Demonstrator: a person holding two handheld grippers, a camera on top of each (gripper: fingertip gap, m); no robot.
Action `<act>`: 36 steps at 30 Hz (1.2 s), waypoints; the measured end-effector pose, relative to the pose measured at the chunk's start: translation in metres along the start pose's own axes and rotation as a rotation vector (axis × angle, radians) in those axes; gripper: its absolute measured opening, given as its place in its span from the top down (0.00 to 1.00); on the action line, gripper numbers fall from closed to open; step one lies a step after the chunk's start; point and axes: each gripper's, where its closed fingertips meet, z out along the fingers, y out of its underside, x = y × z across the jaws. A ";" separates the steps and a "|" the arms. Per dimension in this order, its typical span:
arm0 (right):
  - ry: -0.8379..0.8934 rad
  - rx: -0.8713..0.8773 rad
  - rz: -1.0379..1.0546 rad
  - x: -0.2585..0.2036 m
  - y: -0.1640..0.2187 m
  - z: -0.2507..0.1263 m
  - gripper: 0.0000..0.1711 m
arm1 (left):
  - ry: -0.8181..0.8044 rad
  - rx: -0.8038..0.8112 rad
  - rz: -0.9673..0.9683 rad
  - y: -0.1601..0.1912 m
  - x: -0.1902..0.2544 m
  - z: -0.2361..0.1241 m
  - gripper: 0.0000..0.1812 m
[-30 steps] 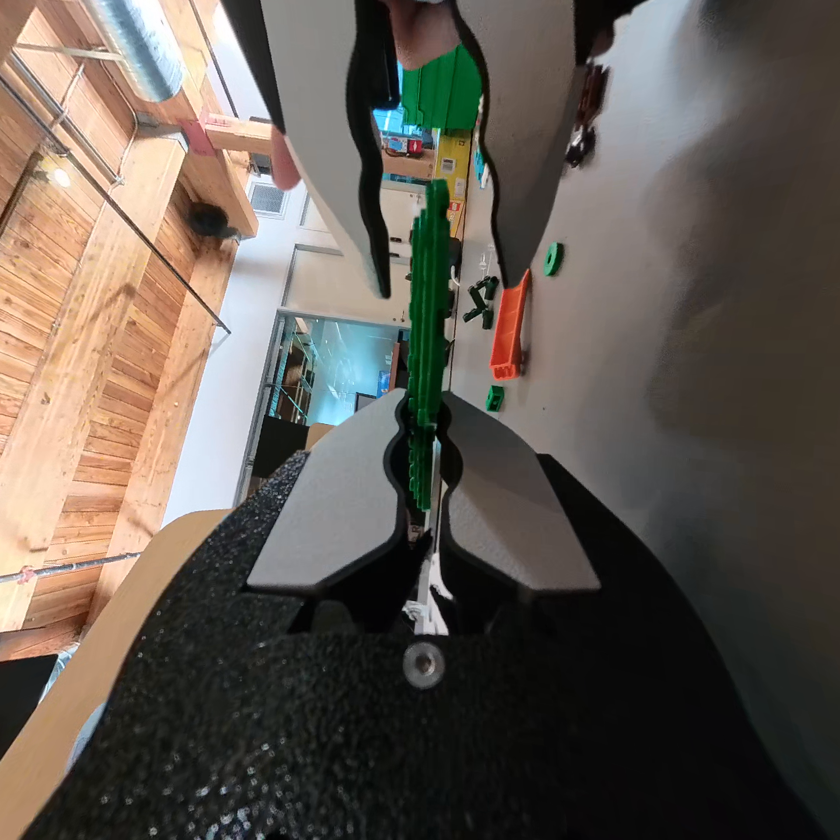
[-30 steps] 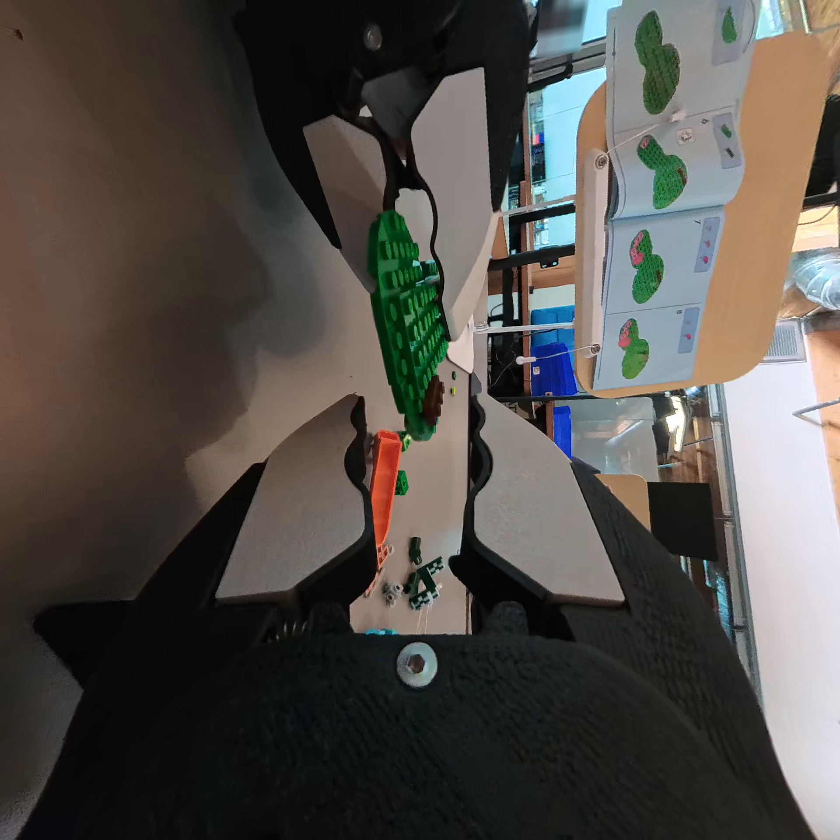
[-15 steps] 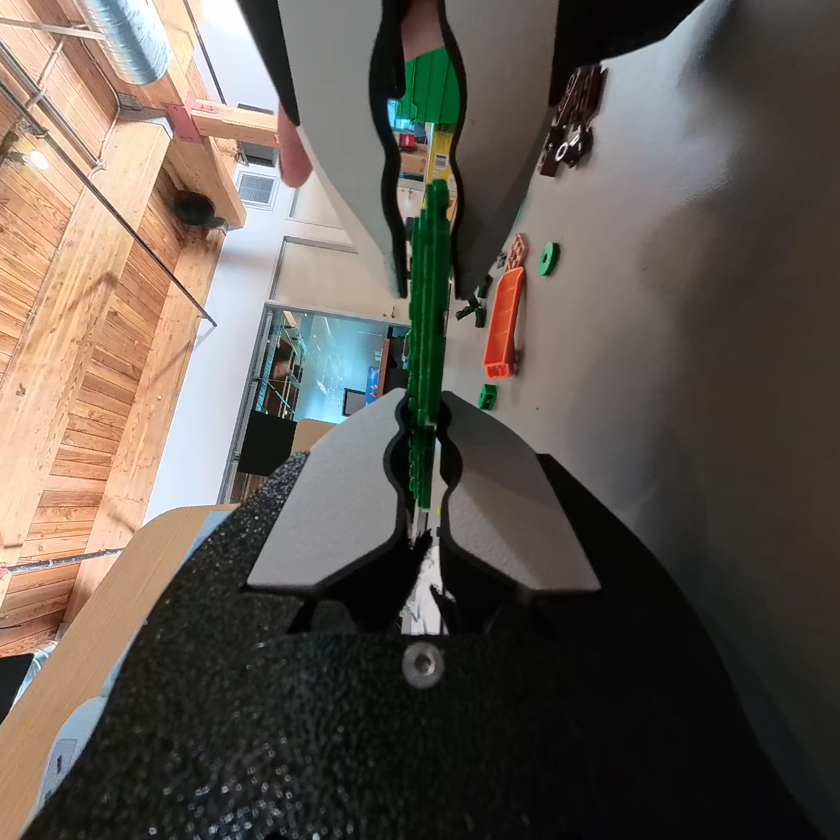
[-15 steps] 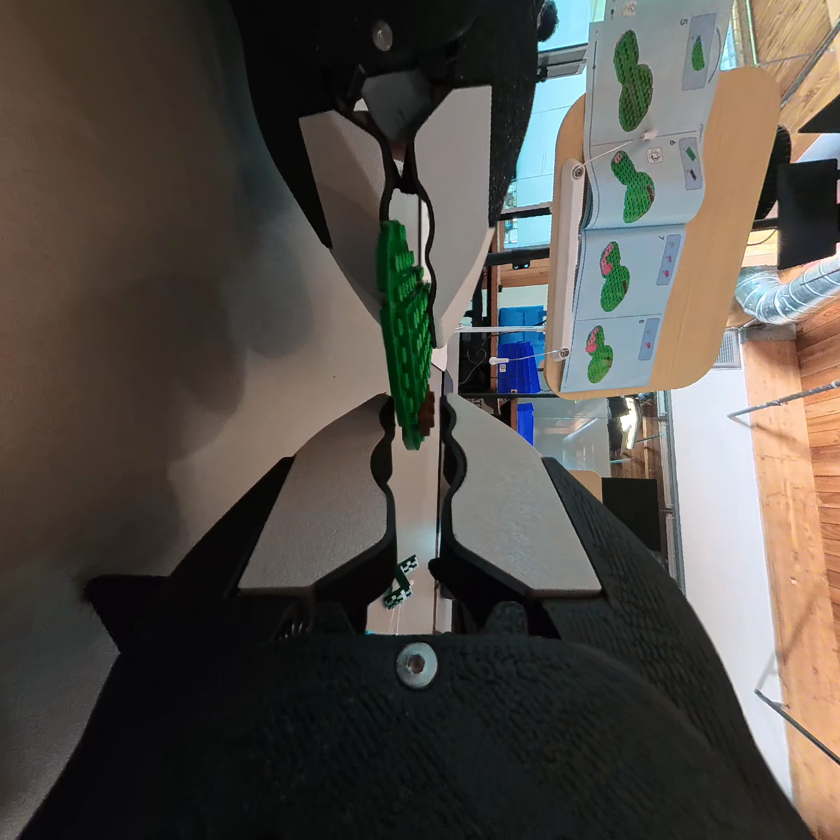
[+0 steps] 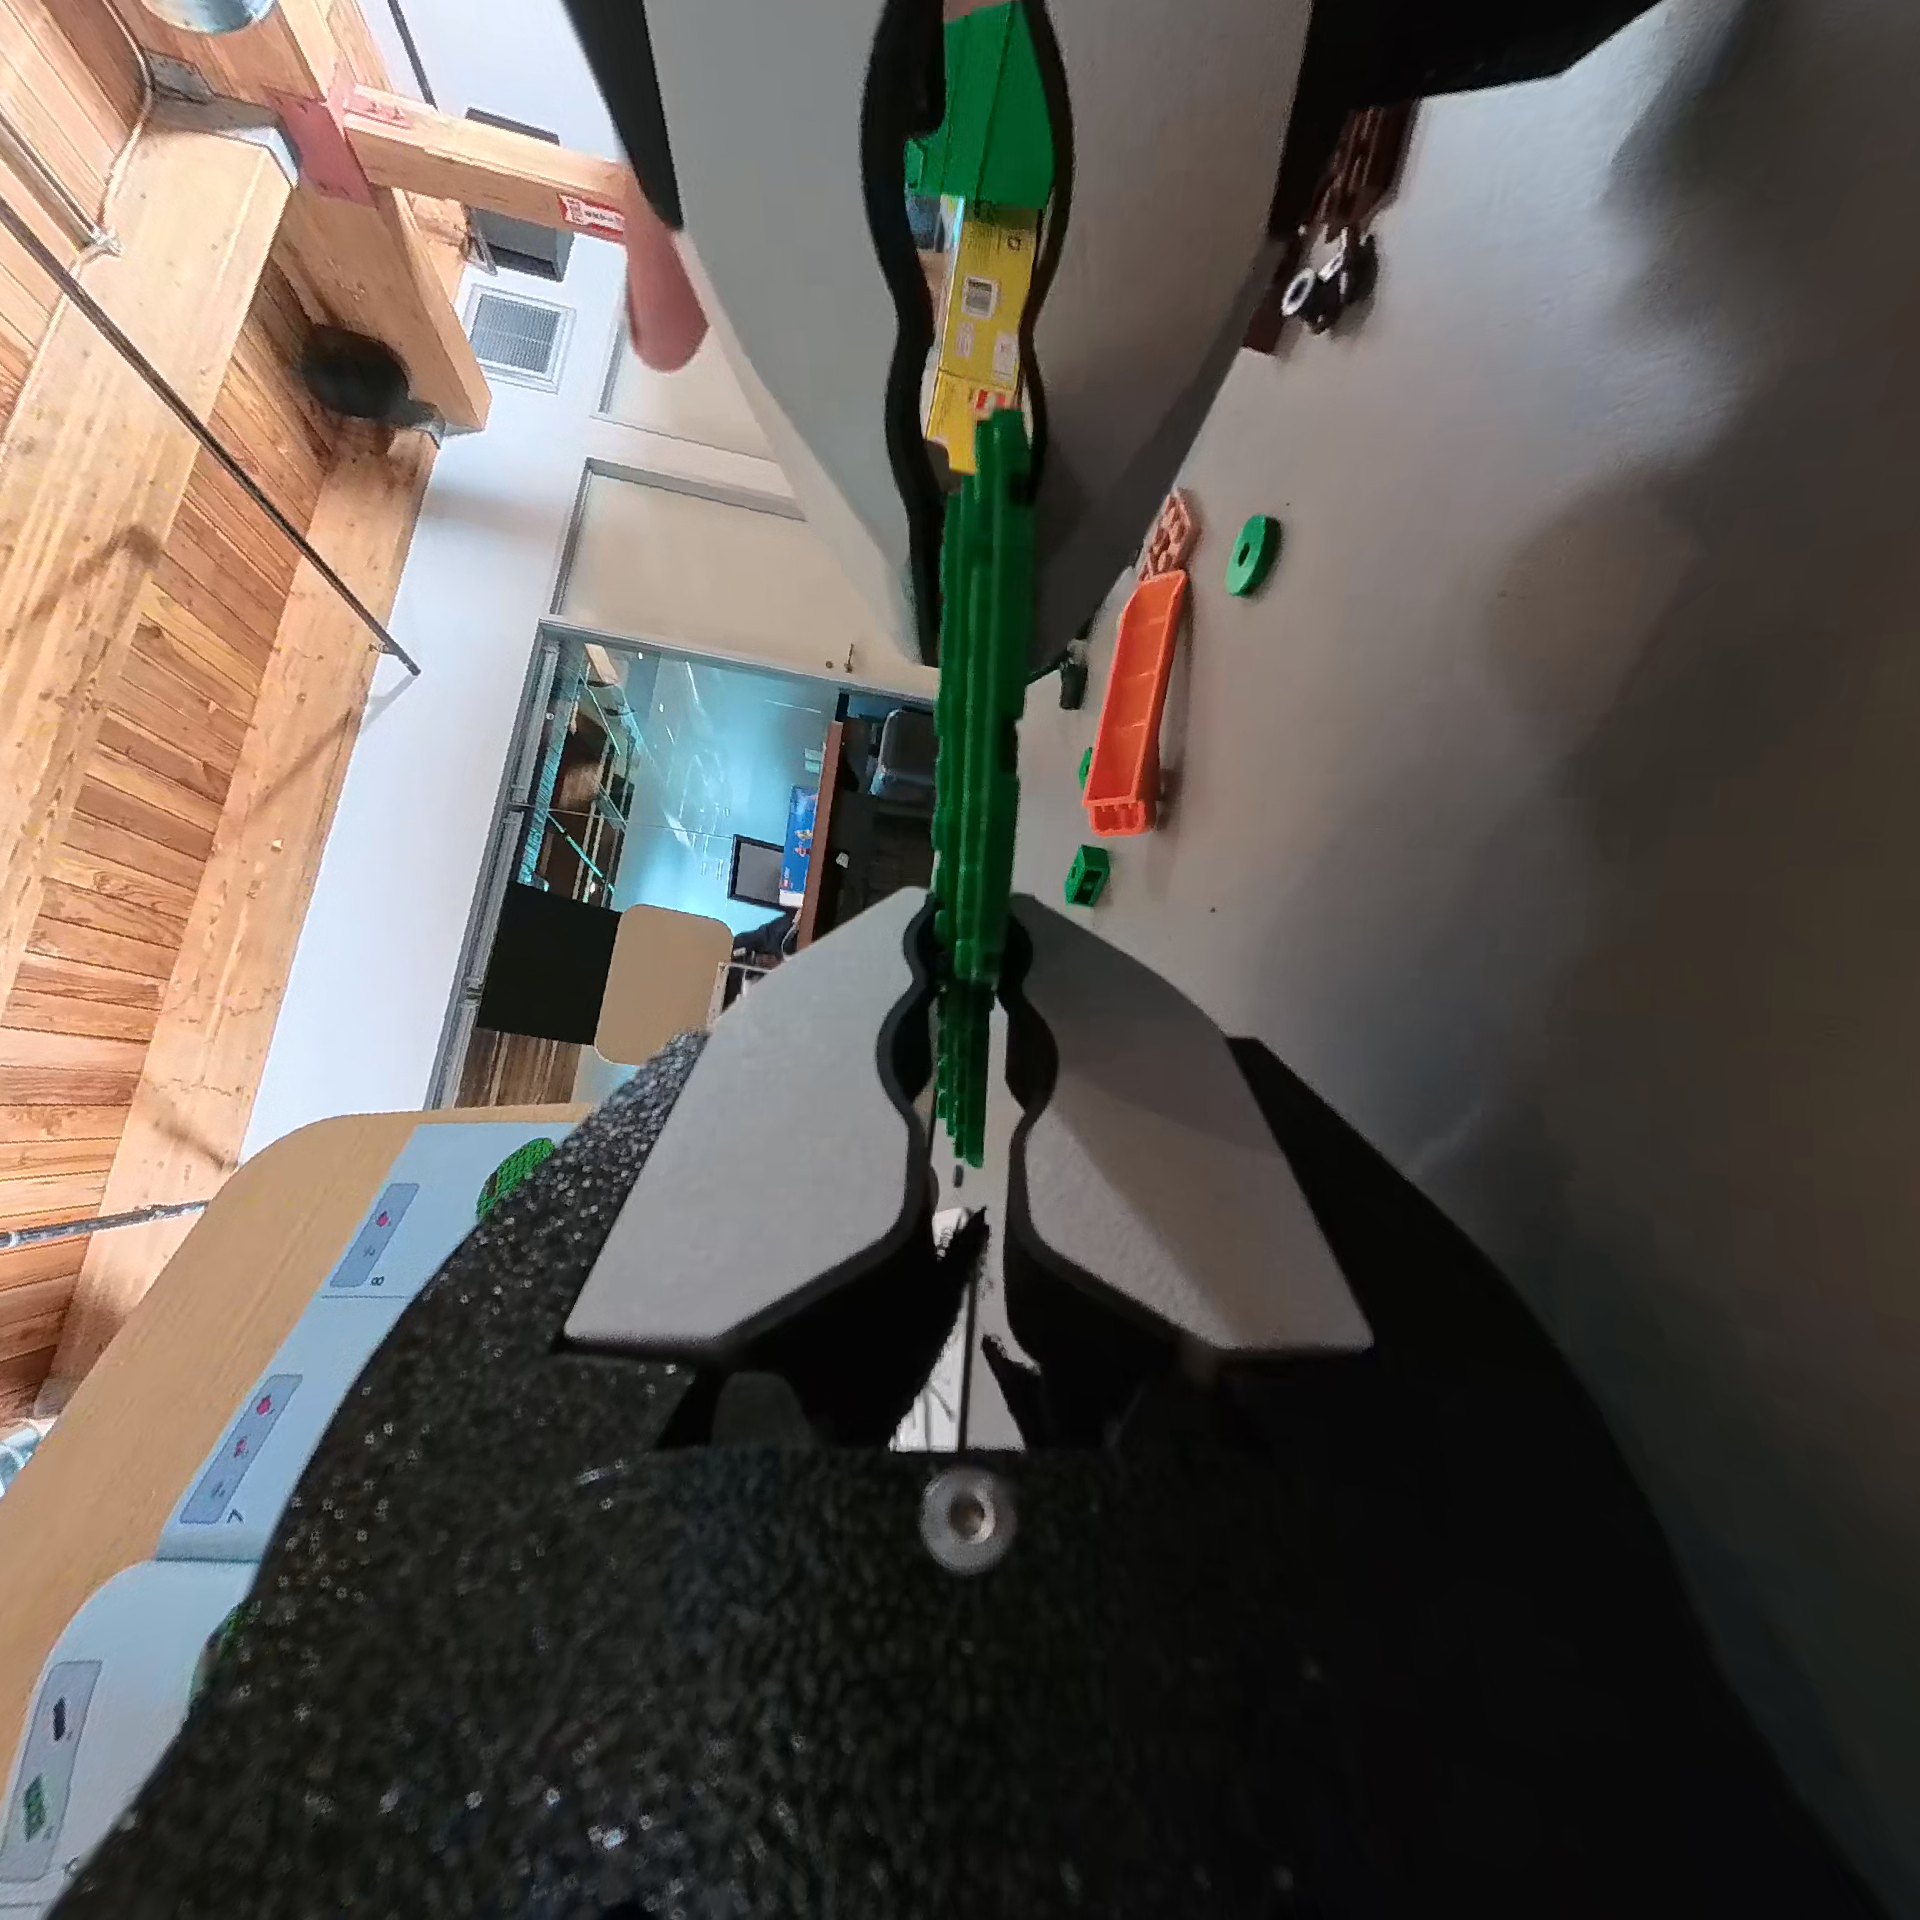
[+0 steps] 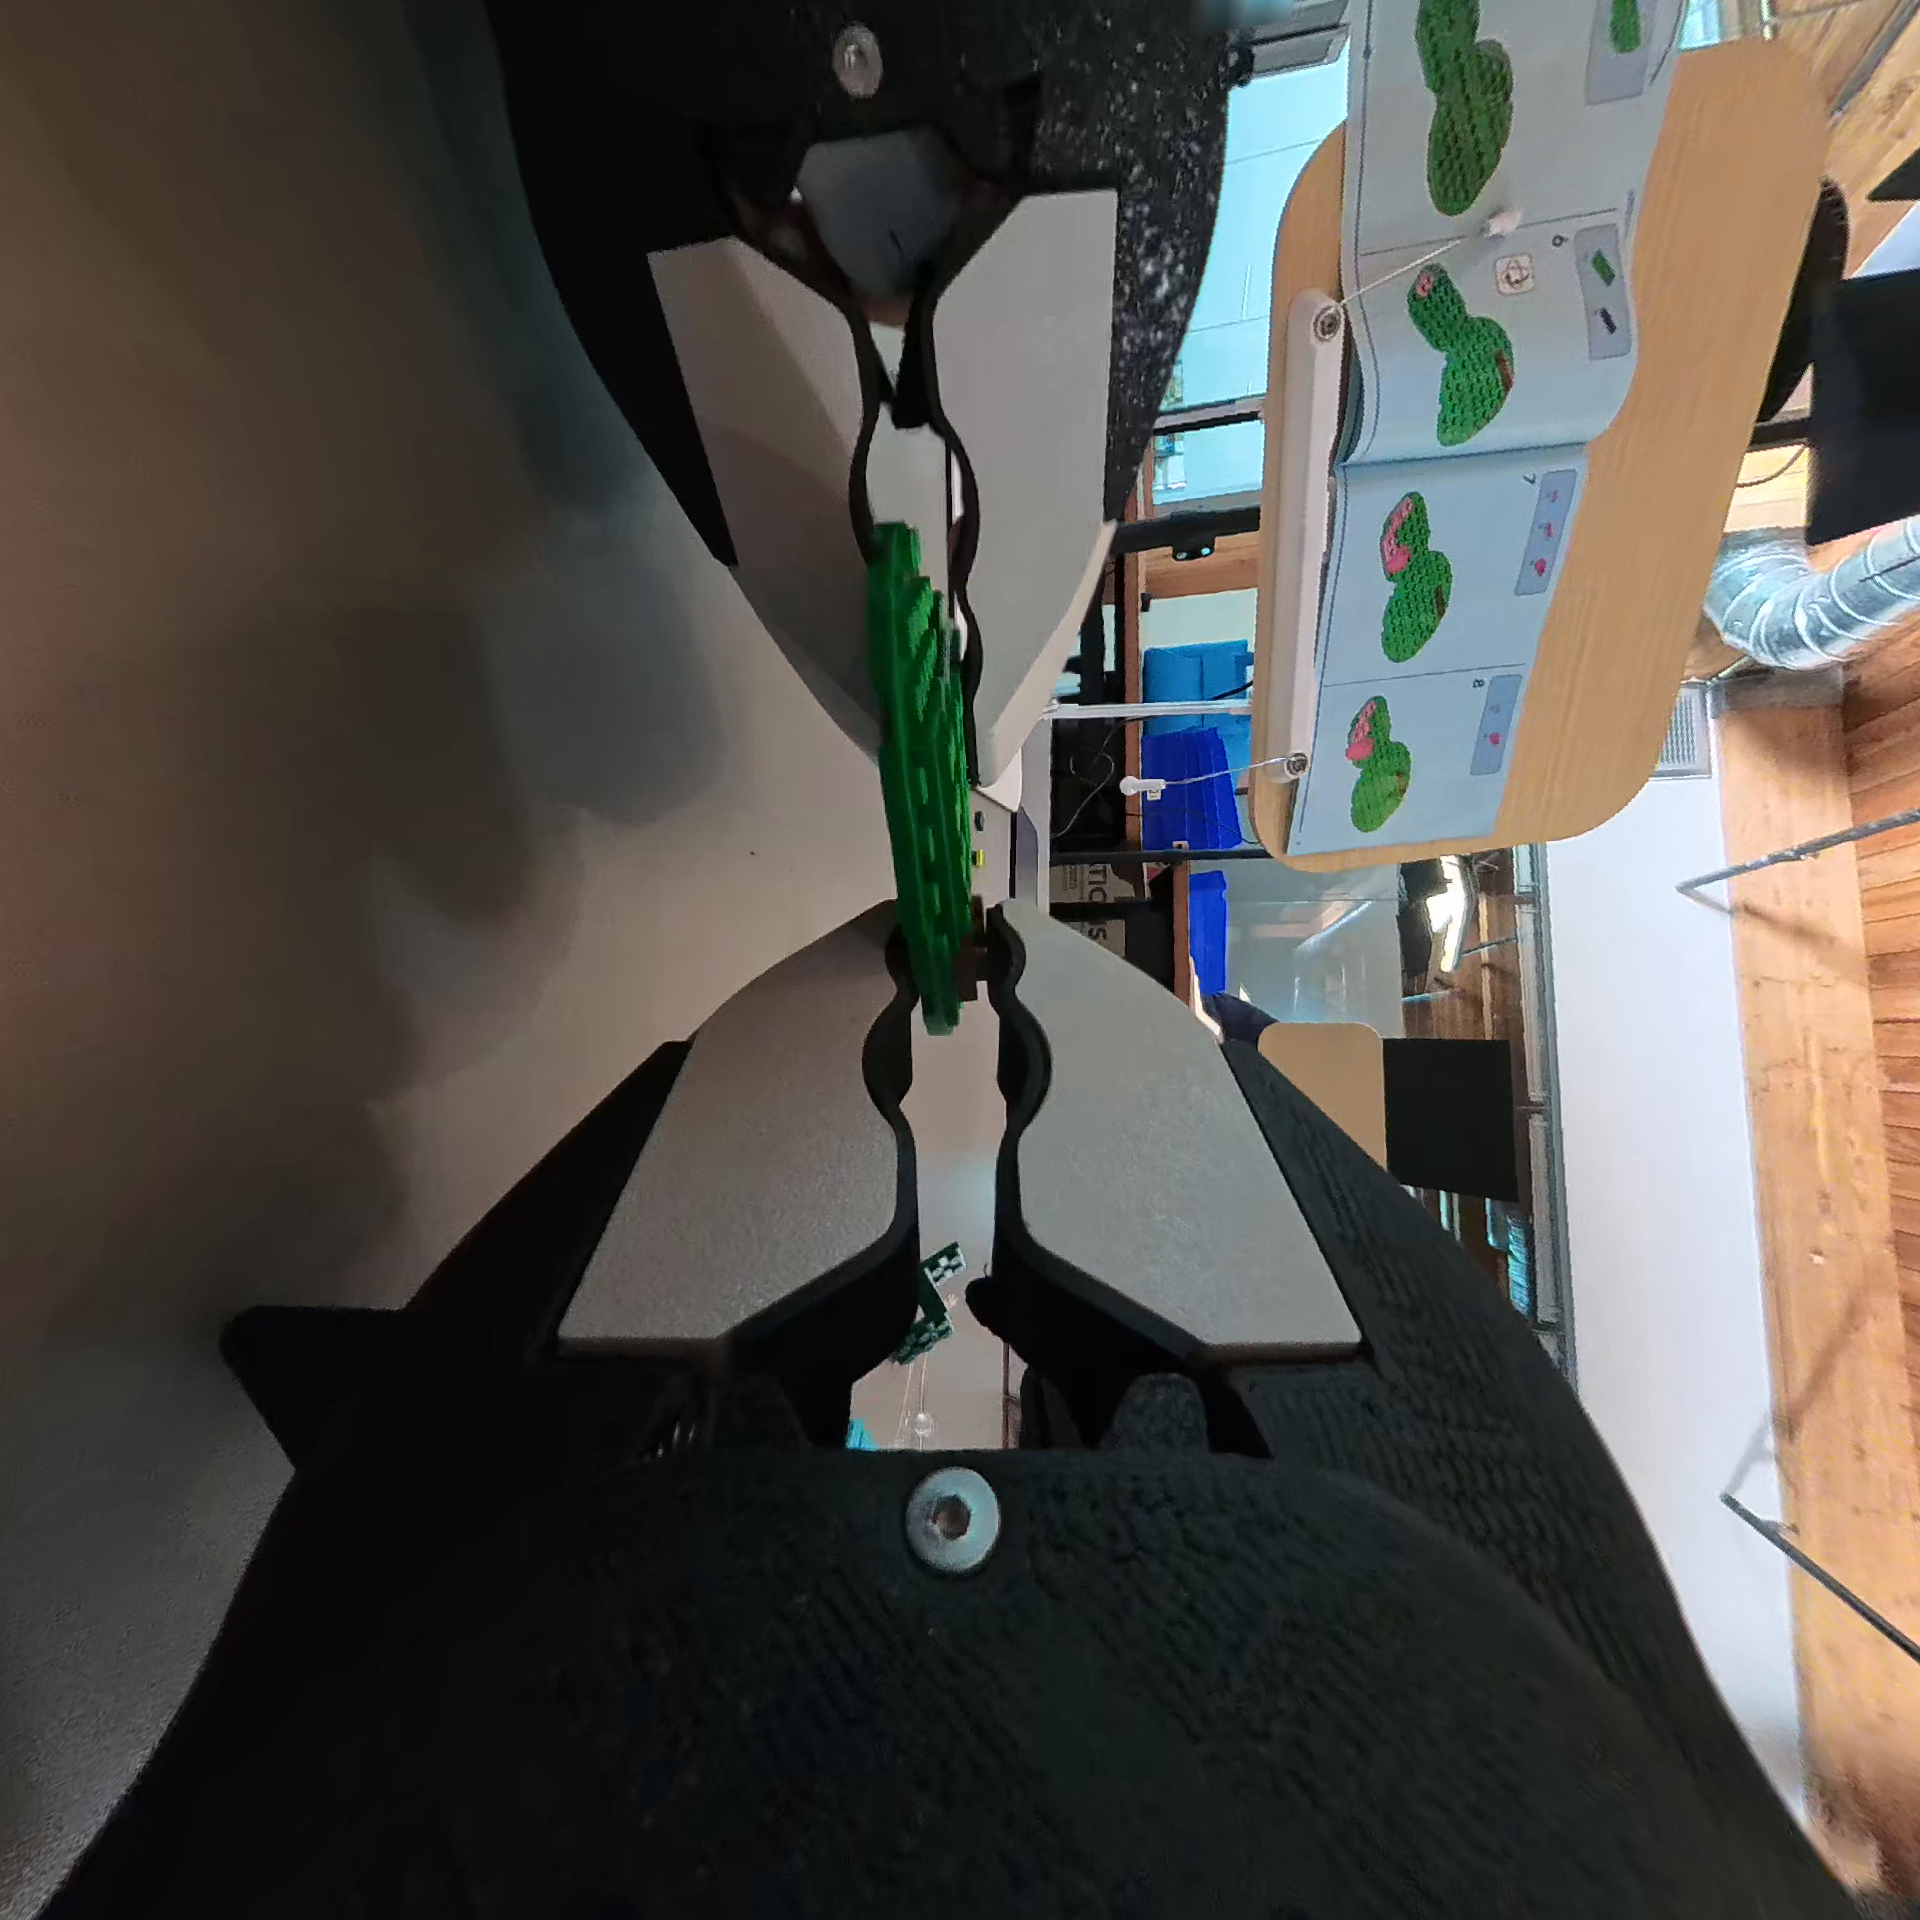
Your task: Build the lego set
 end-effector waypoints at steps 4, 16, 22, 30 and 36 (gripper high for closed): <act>-0.011 -0.019 0.002 -0.002 0.001 0.002 0.94 | 0.005 -0.010 0.009 0.002 0.001 0.000 0.95; 0.000 -0.037 -0.042 -0.002 0.002 0.002 0.95 | 0.017 -0.007 -0.008 0.000 0.002 0.000 0.95; 0.004 -0.039 -0.045 -0.002 0.003 0.003 0.95 | 0.005 -0.018 0.011 0.001 0.001 0.001 0.95; 0.007 -0.051 -0.089 0.002 -0.001 0.001 0.95 | -0.003 -0.006 -0.003 0.000 -0.001 -0.001 0.95; -0.029 -0.053 -0.006 0.000 -0.002 0.000 0.95 | 0.015 -0.003 -0.017 0.000 0.001 -0.001 0.95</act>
